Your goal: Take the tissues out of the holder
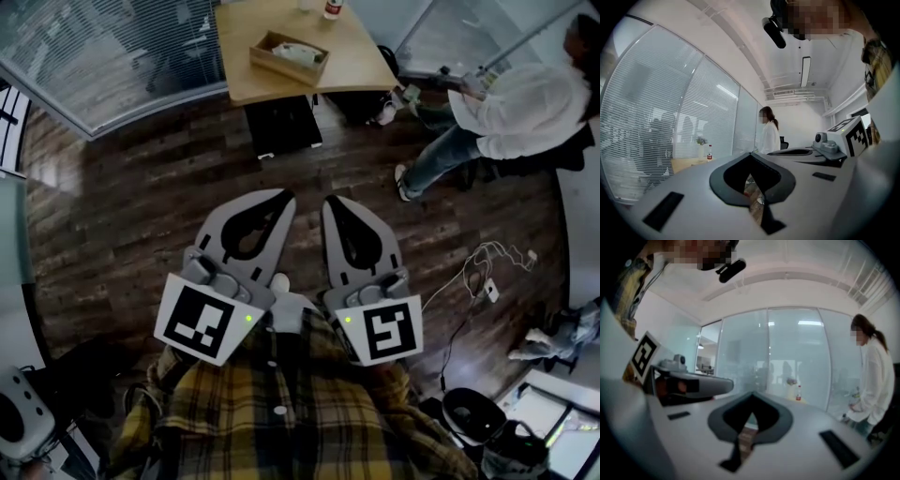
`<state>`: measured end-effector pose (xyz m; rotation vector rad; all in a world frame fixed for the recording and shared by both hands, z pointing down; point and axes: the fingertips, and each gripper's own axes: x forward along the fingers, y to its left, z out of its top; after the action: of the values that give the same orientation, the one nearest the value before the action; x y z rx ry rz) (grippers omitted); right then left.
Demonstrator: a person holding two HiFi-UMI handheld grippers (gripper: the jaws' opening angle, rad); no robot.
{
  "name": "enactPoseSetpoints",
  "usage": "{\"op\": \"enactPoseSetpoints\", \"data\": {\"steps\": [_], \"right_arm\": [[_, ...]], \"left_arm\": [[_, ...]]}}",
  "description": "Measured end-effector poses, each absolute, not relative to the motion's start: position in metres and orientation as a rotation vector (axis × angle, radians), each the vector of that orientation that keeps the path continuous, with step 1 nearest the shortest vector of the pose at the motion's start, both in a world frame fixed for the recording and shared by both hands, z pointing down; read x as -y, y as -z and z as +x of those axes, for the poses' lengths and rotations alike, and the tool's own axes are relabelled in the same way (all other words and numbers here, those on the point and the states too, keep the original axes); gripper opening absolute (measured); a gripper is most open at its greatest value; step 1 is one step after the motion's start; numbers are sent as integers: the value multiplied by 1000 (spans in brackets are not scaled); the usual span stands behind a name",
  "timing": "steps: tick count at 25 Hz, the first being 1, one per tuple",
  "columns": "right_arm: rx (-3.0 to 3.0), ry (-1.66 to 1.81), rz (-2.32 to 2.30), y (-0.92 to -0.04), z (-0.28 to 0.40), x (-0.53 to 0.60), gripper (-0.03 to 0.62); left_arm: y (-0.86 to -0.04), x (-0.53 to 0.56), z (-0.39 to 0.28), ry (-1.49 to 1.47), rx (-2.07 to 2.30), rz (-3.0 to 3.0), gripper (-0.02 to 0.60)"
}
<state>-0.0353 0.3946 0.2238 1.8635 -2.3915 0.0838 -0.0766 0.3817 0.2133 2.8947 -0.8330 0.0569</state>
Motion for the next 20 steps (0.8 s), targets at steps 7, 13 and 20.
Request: {"op": "enactPoseSetpoints", "data": {"steps": [7,13,20], "right_arm": [[2413,-80,1849,-223,-28,-412,11],[2446,-58,1807,-228,-28,-425,11],[2437,-75,1797,-232,-36,-417,11]], "left_arm": [[-211,-397,-73,-43,876,2885,8],[-214,-410,-77,-40,925,2878,8],[-218,-401,-82,-40,945,2869,8]]}}
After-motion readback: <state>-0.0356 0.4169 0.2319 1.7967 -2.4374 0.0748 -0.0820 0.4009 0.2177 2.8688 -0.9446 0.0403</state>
